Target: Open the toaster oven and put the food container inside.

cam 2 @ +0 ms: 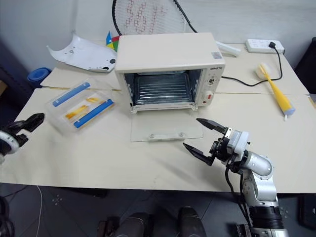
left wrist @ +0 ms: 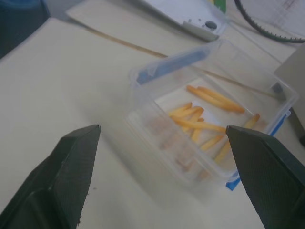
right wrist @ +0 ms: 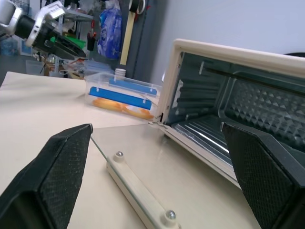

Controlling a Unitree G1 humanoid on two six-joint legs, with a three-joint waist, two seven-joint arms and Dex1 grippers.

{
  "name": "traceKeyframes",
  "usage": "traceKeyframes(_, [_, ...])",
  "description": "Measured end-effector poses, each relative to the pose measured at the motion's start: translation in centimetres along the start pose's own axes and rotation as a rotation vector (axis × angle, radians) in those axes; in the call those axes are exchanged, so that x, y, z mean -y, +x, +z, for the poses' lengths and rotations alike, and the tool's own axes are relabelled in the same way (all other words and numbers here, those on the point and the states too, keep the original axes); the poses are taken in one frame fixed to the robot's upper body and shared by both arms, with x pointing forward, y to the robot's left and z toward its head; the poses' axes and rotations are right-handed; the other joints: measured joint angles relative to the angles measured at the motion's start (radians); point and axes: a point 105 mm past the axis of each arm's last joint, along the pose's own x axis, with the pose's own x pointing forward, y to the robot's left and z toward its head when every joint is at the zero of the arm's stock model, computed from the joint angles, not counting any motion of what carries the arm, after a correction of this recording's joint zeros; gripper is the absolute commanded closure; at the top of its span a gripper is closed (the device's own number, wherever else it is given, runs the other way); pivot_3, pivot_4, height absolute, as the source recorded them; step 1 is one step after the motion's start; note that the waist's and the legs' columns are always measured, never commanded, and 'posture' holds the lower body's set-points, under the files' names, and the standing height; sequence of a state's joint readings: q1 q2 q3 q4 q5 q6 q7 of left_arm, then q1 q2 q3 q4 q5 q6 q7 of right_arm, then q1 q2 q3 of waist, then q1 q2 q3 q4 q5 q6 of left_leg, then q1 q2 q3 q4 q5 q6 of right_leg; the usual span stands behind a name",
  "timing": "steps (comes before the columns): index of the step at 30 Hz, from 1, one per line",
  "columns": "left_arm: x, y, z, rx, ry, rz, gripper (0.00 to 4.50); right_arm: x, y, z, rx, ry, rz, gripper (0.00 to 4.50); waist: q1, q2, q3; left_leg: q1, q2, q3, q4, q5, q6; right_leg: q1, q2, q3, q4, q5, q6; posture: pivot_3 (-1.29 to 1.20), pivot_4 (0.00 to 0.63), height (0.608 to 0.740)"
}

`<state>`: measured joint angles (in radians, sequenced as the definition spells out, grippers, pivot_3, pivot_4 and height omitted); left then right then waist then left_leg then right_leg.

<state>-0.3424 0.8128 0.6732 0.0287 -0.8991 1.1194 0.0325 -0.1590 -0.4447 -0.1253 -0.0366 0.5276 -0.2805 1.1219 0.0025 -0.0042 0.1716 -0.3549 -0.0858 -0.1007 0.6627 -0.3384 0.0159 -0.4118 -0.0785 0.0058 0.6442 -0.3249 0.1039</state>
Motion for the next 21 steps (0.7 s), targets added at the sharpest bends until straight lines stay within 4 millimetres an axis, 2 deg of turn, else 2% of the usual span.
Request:
traceKeyframes(5, [0.1, 2.5, -0.9, -0.178, -0.021, 0.076, 0.03, 0.0, 0.1, 0.1, 0.003, -0.007, 0.003, 0.0, -0.011, 0.0, 0.0, 0.0, 0.0, 0.001, 0.0, 0.0, -0.001, -0.001, 0.0, 0.001, 0.001, 0.0, 0.0, 0.0, 0.15, 0.74])
traceKeyframes(13, [0.3, 5.0, -1.1, -0.208, -0.014, 0.072, 0.03, -0.4, 0.6, 0.0, 0.007, -0.005, 0.003, 0.0, -0.006, 0.0, 0.0, 0.0, 0.0, 0.001, 0.001, 0.001, -0.002, -0.001, 0.0, 0.0, 0.002, 0.0, 0.0, 0.0, 0.15, 0.74])
traceKeyframes(16, [0.2, 5.5, -1.4, -0.22, 0.01, 0.075, 0.6, -0.7, 0.8, -0.1, 0.005, 0.001, 0.006, 0.0, -0.006, -0.001, 0.0, 0.0, 0.0, 0.001, 0.001, 0.001, -0.002, -0.001, 0.0, 0.0, 0.002, 0.0, 0.0, 0.0, 0.15, 0.74])
traceKeyframes(21, [0.4, 6.2, -0.9, -0.2, 0.031, 0.066, 2.11, -1.0, 0.9, -0.2, 0.003, 0.001, -0.007, 0.0, -0.006, -0.001, 0.0, 0.0, 0.0, 0.001, 0.002, 0.001, -0.002, -0.001, 0.0, 0.0, 0.002, 0.0, 0.0, 0.0, 0.15, 0.74])
